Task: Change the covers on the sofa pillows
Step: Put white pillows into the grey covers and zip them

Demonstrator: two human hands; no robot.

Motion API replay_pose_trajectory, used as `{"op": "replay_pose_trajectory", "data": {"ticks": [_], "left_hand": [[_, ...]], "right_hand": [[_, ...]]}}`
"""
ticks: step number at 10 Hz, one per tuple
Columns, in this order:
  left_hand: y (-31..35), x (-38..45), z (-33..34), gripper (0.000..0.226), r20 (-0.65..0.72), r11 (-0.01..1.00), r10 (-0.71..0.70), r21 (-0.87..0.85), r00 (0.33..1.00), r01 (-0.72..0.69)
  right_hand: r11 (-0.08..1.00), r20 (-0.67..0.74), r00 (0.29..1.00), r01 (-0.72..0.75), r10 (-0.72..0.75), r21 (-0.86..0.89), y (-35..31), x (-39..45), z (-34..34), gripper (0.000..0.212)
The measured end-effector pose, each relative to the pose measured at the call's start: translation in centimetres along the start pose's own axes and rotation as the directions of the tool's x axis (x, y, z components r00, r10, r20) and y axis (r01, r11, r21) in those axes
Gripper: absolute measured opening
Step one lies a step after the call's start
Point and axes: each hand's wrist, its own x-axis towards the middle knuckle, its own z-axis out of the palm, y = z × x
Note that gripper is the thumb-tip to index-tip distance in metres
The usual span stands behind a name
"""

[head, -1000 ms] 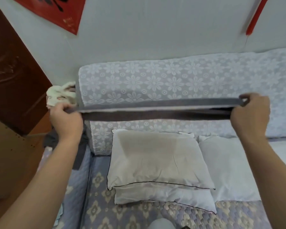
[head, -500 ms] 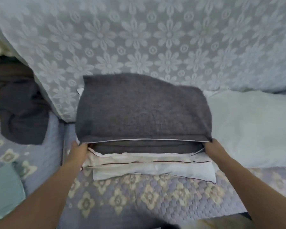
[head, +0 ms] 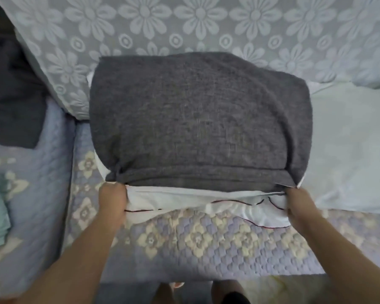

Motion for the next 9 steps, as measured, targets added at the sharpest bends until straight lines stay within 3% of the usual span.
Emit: {"op": "replay_pose_trajectory", "data": {"ticks": [1, 2, 3, 4, 5, 6, 7, 8, 9], "left_hand": [[-1.1, -2.7, -5.0, 0.039, -0.014, 0.998, -0.002, 0.058, 1.0, 0.003], [-6.8, -6.1, -11.7, 0.033, -0.01, 0.979, -0.046, 0.197, 0.999, 0.047], [-9.9, -8.3, -15.4, 0.022, 0.191, 0.933, -0.143, 0.355, 0.971, 0.068], [-10.1, -8.0, -17.2, 0.042, 0.122, 0.913, -0.024, 0.407, 0.992, -0.028], [-6.7, -8.9, -19.3, 0.063, -0.008, 0.775, 0.381, 0.548, 0.925, -0.314], [-2.1, -9.4, -21.3, 0.055, 0.263, 0.318, 0.704, 0.714, 0.659, -0.624], [3.1, -10.0, -23.1, 0.023, 0.314, 0.287, 0.719, 0.679, 0.62, -0.676], [8.0, -10.5, -25.4, 0.025, 0.161, 0.481, 0.74, 0.552, 0.653, -0.682], [10.7, -10.9, -27.8, 0.019, 0.105, 0.48, 0.743, 0.604, 0.661, -0.636]], "right_hand": [[0.999, -0.04, 0.999, -0.015, 0.014, -0.044, -0.1, -6.9, -1.1, 0.021], [0.959, -0.037, 0.998, -0.066, 0.058, -0.276, 2.1, -14.0, -2.2, 0.038], [0.948, -0.055, 0.985, -0.174, 0.165, -0.268, 4.3, -18.5, -1.4, 0.017], [0.921, -0.083, 0.988, -0.151, 0.13, -0.358, 4.3, -18.4, -1.2, 0.03], [0.845, -0.222, 0.973, -0.066, -0.064, -0.531, 0.9, -19.1, -1.7, 0.047], [0.735, -0.23, 0.913, 0.103, -0.337, -0.67, -4.7, -22.2, -2.4, 0.034], [0.811, -0.229, 0.9, 0.192, -0.37, -0.553, -10.5, -24.6, -2.6, 0.026], [0.868, -0.302, 0.848, 0.305, -0.435, -0.392, -16.2, -26.4, -2.2, 0.037], [0.849, -0.315, 0.796, 0.429, -0.517, -0.308, -20.3, -28.2, -2.3, 0.049]]}}
